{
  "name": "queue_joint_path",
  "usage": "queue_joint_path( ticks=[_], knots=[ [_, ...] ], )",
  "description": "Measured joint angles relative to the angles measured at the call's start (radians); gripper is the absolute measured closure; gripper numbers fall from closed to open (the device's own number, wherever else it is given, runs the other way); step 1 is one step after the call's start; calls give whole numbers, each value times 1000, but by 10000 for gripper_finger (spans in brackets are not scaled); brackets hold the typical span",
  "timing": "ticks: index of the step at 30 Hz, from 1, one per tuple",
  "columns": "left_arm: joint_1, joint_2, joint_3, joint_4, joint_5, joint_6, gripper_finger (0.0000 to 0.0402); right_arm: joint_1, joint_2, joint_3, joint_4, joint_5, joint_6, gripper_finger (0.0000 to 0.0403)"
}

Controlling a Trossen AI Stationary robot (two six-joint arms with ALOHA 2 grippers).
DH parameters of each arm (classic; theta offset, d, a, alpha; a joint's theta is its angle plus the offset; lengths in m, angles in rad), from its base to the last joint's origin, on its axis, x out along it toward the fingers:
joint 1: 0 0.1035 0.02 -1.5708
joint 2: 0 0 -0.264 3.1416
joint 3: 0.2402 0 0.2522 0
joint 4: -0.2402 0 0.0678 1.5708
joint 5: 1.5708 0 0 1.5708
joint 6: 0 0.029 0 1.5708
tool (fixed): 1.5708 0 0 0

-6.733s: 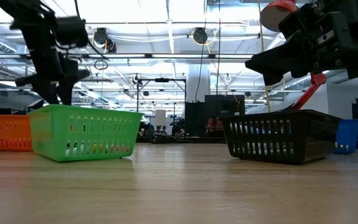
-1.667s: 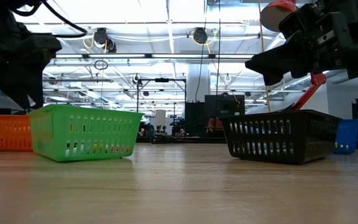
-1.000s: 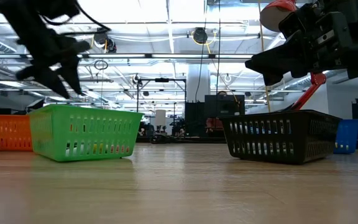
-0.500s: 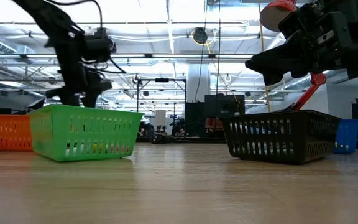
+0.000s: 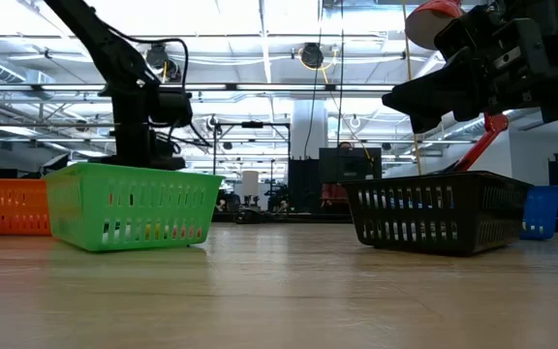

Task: Pick & Place Markers
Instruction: Put the large orange highlighter pen into the orange basket

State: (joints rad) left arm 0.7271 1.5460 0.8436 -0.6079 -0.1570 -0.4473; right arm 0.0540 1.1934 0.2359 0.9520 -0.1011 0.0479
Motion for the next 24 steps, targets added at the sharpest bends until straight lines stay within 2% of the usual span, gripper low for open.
queue_joint_path(
  ticks=[16, 24],
  knots=[
    [5, 120, 4, 32, -65, 19, 215, 0, 0, 0, 0, 0, 0, 309],
    [-4, 130, 1, 101, -106, 79, 215, 0, 0, 0, 0, 0, 0, 309]
  ],
)
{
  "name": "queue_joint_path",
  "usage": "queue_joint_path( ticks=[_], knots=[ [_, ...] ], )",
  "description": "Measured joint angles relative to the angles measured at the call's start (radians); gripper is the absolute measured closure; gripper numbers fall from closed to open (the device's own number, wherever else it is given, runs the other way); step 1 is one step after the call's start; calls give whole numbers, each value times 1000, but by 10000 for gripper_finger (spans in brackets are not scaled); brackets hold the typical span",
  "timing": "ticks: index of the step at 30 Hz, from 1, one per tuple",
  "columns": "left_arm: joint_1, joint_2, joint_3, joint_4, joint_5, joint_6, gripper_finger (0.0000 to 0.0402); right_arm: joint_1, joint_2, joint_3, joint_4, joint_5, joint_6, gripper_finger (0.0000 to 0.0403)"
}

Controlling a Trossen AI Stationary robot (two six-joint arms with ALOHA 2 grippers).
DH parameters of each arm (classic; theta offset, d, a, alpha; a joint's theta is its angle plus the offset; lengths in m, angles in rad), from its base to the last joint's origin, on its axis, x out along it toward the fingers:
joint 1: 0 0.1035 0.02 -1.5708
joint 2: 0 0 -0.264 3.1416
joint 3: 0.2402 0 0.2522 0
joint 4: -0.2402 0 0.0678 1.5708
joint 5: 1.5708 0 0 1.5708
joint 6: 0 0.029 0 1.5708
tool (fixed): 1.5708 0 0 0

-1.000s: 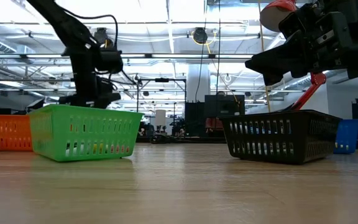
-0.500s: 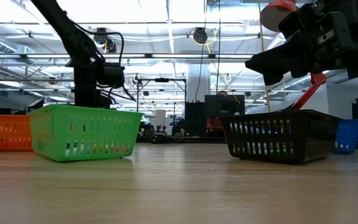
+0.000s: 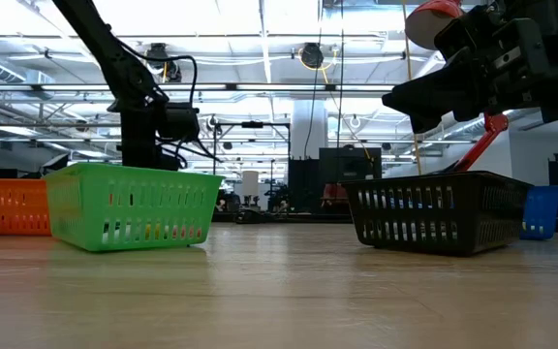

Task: Pick & Place Markers
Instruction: Put the large orange highlighter pen into the orange basket

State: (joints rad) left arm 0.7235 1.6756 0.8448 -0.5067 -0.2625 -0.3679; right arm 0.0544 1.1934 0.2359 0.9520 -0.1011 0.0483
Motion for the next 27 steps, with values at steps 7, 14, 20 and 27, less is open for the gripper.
queue_joint_path(
  ticks=[7, 14, 20, 27],
  knots=[
    [1, 2, 0, 23, -8, 19, 215, 0, 0, 0, 0, 0, 0, 309],
    [1, 4, -2, 69, -15, 20, 215, 0, 0, 0, 0, 0, 0, 309],
    [1, 5, -2, 69, -15, 23, 215, 0, 0, 0, 0, 0, 0, 309],
    [1, 5, -2, 67, -12, 23, 215, 0, 0, 0, 0, 0, 0, 309]
  ],
)
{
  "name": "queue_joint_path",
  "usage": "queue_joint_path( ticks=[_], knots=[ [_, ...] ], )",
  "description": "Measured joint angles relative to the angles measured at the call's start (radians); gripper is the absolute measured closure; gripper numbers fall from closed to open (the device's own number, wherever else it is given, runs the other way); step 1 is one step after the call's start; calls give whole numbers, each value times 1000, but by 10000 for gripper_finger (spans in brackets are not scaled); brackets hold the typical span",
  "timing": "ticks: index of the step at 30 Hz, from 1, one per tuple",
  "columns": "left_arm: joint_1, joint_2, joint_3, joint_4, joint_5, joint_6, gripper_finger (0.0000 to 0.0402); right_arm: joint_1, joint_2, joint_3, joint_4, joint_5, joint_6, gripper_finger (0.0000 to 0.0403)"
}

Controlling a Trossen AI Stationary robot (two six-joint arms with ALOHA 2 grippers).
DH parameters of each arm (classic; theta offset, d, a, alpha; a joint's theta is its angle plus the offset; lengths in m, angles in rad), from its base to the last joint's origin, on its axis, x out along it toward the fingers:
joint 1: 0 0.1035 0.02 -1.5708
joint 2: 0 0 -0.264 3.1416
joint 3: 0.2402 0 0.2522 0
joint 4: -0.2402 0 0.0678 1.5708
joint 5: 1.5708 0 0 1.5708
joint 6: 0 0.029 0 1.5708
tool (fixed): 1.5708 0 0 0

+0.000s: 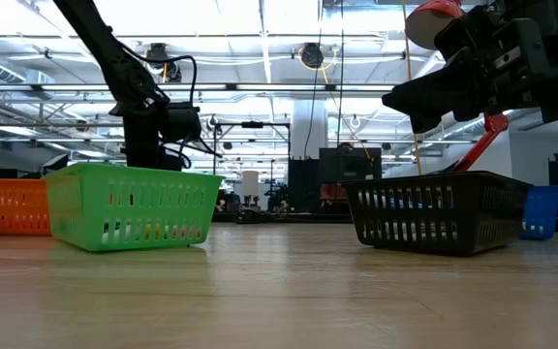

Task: Pick & Place Markers
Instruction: Put the large orange highlighter pen into the orange basket

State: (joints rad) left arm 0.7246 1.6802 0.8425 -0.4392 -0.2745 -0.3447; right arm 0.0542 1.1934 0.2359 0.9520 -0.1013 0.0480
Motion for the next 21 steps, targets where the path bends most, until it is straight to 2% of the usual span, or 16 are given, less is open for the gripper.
queue_joint_path(
  ticks=[9, 11, 16, 21],
  knots=[
    [1, -2, -11, 4, 12, -22, 224, 0, 0, 0, 0, 0, 0, 309],
    [5, -4, -21, 8, 22, -34, 248, 0, 0, 0, 0, 0, 0, 309],
    [27, -4, -41, 14, 75, -33, 343, 0, 0, 0, 0, 0, 0, 309],
    [45, -11, -43, 30, 84, 13, 343, 0, 0, 0, 0, 0, 0, 309]
  ],
)
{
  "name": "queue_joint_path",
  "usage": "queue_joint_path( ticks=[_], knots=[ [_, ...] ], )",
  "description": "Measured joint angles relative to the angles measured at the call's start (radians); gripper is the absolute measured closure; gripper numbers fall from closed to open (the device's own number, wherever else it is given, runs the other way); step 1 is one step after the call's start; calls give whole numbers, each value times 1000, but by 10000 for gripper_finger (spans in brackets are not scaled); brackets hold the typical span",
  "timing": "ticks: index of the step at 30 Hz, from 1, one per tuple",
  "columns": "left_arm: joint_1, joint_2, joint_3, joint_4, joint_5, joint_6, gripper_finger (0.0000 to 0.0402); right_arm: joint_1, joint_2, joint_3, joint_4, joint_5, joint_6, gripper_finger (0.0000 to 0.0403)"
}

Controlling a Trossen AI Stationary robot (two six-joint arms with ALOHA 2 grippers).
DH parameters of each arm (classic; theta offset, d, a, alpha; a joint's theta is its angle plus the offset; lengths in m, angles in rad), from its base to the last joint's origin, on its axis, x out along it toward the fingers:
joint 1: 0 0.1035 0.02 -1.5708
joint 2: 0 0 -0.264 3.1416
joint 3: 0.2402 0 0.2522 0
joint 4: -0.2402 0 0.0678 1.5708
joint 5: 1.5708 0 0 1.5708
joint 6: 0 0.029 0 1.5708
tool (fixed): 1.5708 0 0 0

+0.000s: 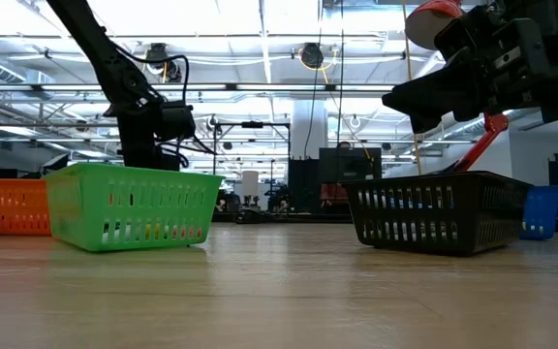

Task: Pick & Place Markers
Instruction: Put the large orange highlighter pen into the orange basket

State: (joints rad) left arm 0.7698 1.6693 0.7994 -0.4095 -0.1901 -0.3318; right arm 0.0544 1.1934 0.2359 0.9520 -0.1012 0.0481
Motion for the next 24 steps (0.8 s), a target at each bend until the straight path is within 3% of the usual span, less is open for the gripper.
queue_joint_path(
  ticks=[4, 12, 18, 24],
  knots=[
    [-5, -57, 7, -45, -23, 11, 342, 0, 0, 0, 0, 0, 0, 309],
    [-121, -347, 39, -294, -69, -74, 339, 0, 0, 0, 0, 0, 0, 309],
    [-321, -540, 42, -465, -74, -260, 337, 0, 0, 0, 0, 0, 0, 309],
    [-570, -586, 12, -604, -139, -564, 338, 0, 0, 0, 0, 0, 0, 309]
  ],
)
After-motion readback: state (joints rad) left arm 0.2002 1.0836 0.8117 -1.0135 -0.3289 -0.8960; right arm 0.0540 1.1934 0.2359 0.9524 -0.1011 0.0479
